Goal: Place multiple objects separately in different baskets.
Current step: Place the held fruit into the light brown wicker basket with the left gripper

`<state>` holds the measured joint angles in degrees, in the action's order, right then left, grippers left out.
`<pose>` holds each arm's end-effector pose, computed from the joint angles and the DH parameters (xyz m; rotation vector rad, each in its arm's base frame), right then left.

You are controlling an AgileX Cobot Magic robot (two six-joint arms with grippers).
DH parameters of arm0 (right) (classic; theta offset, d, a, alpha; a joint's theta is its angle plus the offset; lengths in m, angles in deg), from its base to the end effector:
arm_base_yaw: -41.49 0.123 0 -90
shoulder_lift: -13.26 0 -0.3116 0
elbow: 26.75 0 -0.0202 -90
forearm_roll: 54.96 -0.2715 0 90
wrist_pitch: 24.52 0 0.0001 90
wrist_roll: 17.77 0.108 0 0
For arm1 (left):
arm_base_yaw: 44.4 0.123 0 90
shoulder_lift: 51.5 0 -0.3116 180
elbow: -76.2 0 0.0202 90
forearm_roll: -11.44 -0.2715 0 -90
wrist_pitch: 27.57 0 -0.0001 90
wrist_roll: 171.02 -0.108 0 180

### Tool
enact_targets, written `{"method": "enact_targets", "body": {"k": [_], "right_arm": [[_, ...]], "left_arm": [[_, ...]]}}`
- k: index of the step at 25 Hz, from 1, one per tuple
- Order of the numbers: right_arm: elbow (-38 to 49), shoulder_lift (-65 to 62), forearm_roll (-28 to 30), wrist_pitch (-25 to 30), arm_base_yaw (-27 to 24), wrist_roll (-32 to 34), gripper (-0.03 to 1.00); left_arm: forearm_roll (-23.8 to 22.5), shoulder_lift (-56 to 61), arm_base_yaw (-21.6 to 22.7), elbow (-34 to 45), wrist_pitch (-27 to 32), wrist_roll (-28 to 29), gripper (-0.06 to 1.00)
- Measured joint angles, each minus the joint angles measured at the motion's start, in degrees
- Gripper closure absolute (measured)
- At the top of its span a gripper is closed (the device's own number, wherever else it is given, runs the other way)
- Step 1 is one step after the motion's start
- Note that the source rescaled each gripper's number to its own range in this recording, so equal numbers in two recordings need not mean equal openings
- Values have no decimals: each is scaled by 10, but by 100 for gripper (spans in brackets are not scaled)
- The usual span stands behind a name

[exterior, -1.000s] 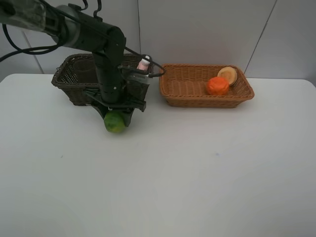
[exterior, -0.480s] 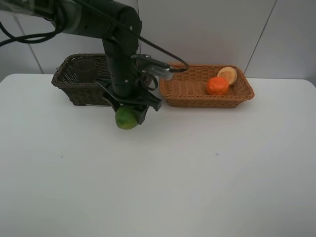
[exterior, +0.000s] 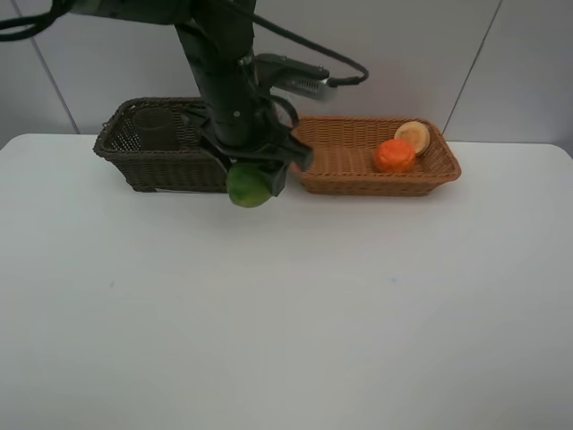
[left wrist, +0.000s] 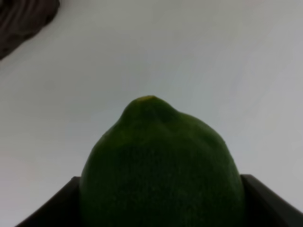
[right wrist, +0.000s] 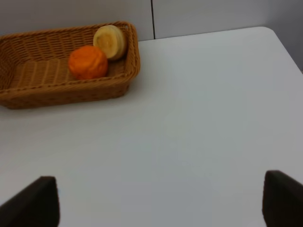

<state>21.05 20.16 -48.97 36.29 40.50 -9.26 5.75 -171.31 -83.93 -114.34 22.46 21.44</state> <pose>-0.0025 -0.0098 0.2876 0.1732 2.0045 -0.0408 0.3570 -0.2839 0.2222 0.7171 2.6827 -0.1126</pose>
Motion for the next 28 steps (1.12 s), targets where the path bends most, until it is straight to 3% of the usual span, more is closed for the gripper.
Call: {"method": "enact_targets", "body": {"k": [5,15,22,28], "right_arm": [[0,0,0,0,0,0,2],[0,0,0,0,0,0,2],[0,0,0,0,0,0,2],[0,0,0,0,0,0,2]], "left_arm": [[-2,1,0,-24,-52,0,18],[-2,-50,0,-152,-149,-1,18],[-2,-120,0,-251,-174,-11,18],[-3,-177,0,-274,-255,-12,18]]}}
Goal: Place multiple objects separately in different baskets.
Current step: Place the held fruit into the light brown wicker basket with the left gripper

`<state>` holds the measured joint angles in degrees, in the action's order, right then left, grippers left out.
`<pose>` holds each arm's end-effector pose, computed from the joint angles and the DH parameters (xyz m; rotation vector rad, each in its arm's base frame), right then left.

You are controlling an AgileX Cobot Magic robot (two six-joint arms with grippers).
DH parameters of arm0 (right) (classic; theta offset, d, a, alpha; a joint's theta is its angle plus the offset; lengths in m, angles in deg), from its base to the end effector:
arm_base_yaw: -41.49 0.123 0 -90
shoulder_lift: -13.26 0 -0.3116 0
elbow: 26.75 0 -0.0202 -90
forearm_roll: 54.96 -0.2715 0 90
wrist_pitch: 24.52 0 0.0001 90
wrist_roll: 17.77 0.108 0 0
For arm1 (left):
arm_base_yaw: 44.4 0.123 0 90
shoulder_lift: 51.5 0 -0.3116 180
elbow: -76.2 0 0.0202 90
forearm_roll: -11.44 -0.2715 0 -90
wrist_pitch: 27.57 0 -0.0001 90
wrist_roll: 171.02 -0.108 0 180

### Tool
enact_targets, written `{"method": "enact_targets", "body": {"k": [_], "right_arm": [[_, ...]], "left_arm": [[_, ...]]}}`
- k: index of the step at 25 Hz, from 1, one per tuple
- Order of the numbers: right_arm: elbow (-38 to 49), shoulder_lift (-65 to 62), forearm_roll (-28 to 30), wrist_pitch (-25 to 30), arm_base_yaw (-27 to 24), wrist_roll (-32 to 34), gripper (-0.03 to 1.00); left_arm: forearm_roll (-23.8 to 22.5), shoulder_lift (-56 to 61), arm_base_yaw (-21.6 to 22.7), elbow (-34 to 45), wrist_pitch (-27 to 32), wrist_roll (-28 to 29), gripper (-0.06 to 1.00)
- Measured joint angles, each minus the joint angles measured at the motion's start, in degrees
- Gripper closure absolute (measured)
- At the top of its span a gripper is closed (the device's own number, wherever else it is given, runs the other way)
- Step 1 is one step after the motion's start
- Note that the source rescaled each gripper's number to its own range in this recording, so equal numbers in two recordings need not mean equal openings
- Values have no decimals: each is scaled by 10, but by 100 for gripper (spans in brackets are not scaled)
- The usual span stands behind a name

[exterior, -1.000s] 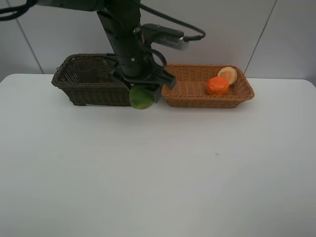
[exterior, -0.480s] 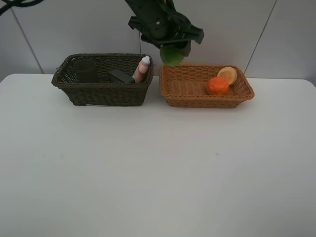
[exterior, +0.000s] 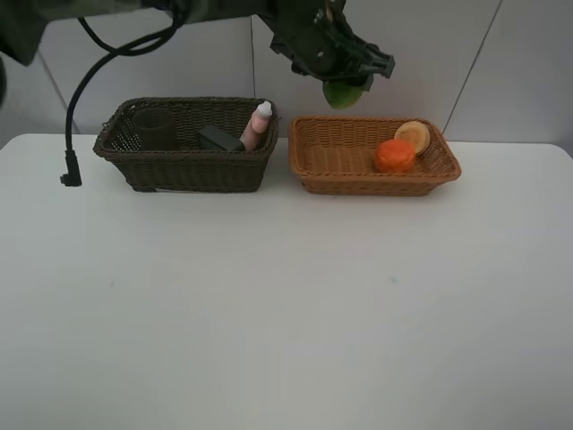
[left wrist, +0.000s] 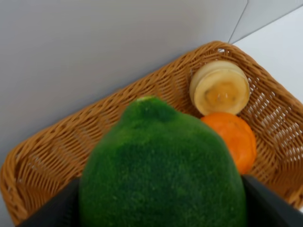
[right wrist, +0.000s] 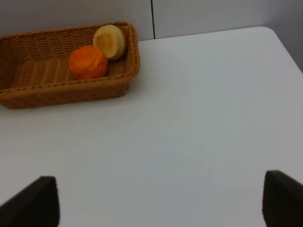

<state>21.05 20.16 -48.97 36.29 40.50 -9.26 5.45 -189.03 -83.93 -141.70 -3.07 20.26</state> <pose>-0.0025 -0.0098 0.2876 0.1732 2.0045 -0.0408 0.4583 -0.3721 0.2475 0.6114 2.1054 -0.4055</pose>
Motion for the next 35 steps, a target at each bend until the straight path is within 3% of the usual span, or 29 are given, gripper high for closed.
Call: {"method": "enact_targets", "body": {"k": [12,22,30,35], "right_arm": [[0,0,0,0,0,0,2],[0,0,0,0,0,0,2],[0,0,0,0,0,0,2],[0,0,0,0,0,0,2]], "left_arm": [[8,-92,17,0,-135,-1,18],[14,-99,20,0,-153,-4,18],[29,-99,20,0,-153,-61,18],[40,-99,16,-1,-158,-64,9]]}}
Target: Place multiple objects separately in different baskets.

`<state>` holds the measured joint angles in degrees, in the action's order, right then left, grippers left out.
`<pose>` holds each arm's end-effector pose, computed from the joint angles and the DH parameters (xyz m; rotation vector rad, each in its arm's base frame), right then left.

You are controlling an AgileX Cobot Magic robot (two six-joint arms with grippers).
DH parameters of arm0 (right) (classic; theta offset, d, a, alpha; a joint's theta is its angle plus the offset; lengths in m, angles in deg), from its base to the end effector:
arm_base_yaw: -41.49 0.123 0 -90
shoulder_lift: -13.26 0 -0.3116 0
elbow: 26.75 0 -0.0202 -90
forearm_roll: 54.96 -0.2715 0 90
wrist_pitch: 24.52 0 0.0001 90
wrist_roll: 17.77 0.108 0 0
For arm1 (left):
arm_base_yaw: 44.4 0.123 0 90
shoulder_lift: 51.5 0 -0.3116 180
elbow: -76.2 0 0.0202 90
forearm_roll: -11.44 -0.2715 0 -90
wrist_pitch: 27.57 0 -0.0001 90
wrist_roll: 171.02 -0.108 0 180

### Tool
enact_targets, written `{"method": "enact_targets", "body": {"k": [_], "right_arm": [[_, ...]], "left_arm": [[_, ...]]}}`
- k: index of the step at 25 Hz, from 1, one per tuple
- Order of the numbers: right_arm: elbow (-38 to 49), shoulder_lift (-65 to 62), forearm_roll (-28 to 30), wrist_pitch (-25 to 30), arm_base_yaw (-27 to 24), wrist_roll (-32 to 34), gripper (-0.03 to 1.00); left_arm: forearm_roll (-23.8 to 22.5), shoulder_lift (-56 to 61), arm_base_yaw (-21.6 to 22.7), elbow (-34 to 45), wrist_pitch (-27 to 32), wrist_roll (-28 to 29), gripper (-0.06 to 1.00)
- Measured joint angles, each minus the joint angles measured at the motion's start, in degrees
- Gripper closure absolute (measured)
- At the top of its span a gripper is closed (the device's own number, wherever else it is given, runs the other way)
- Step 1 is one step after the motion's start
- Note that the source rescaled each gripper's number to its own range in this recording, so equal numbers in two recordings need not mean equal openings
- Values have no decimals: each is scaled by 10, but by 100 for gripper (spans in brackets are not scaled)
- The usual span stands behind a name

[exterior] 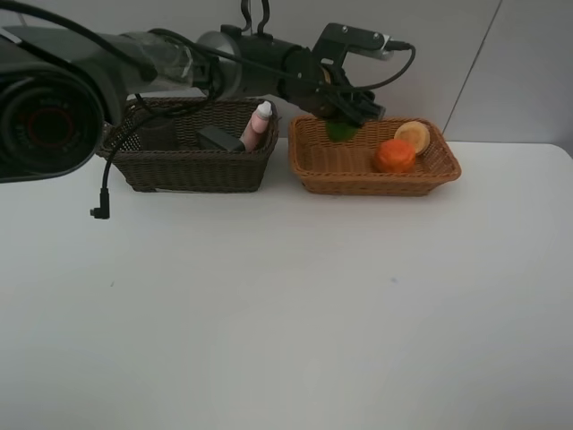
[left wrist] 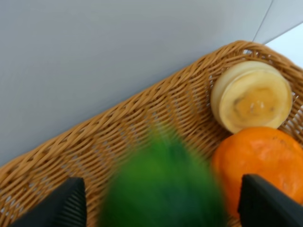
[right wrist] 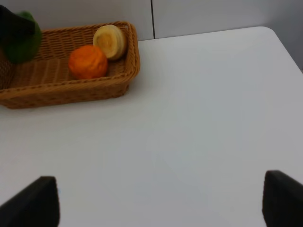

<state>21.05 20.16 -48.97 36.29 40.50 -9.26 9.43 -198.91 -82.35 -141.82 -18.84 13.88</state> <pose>-0.0025 -0.0098 0.2876 0.1732 2.0045 -0.0408 0.4897 -0.3812 0.1688 0.6260 1.9941 -0.4322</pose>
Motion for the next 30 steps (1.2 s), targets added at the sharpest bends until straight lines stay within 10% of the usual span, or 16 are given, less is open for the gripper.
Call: {"method": "enact_targets", "body": {"k": [30], "right_arm": [[0,0,0,0,0,0,2]], "left_arm": [[2,0,-3,0,27,-1,9]]}}
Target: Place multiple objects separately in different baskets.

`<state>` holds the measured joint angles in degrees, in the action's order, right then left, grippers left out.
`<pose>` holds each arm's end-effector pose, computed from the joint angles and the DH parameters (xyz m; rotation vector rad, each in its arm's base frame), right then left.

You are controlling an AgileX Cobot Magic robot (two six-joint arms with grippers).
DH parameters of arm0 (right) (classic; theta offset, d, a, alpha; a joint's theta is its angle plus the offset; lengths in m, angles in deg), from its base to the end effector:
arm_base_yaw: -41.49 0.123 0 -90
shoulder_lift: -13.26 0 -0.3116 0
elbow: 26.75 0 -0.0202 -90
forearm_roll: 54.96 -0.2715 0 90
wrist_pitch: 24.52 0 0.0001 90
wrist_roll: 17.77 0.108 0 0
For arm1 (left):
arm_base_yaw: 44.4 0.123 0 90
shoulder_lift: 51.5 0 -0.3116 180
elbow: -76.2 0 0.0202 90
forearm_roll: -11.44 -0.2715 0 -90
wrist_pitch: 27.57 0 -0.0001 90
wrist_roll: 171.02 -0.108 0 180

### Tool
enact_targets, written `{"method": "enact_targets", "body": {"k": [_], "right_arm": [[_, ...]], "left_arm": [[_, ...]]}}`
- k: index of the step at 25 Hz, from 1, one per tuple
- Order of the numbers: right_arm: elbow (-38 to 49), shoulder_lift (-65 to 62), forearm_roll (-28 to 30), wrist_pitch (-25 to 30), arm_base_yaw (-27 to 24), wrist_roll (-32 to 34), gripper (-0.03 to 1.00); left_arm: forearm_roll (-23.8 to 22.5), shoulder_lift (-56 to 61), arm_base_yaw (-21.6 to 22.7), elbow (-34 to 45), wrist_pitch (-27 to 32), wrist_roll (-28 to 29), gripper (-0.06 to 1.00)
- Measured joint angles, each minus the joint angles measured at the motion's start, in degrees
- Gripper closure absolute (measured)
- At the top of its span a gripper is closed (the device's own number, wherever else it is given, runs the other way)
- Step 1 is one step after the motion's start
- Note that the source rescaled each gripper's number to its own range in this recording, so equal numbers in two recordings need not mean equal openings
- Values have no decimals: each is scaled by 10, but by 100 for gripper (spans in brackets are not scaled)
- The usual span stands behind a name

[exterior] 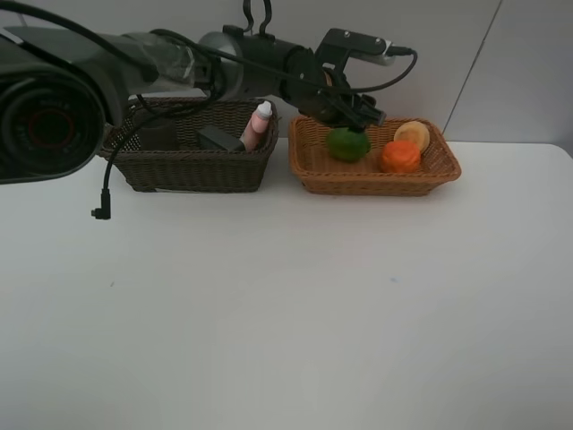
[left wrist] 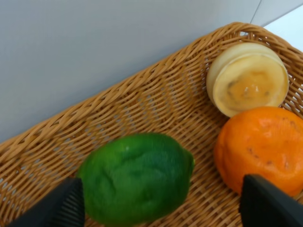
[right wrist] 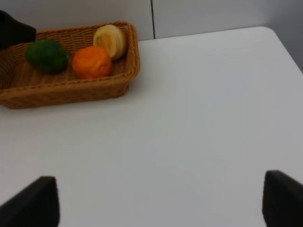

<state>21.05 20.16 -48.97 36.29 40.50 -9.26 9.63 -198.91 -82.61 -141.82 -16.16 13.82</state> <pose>-0.0025 -0.0098 0.2876 0.1732 2.0045 -0.0408 0.4861 -0.3818 0.1644 0.6416 2.0385 -0.4217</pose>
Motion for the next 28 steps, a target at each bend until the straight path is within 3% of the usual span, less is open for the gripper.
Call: {"method": "enact_targets", "body": {"k": [5,10,15,28], "right_arm": [[0,0,0,0,0,0,2],[0,0,0,0,0,0,2],[0,0,0,0,0,0,2],[0,0,0,0,0,0,2]], "left_arm": [[0,2,-1,0,37,-7,9],[-1,29,-6,0,113,-80,9],[0,87,-13,0,225,-114,9],[-21,192,-13,-2,467,-123,9]]}}
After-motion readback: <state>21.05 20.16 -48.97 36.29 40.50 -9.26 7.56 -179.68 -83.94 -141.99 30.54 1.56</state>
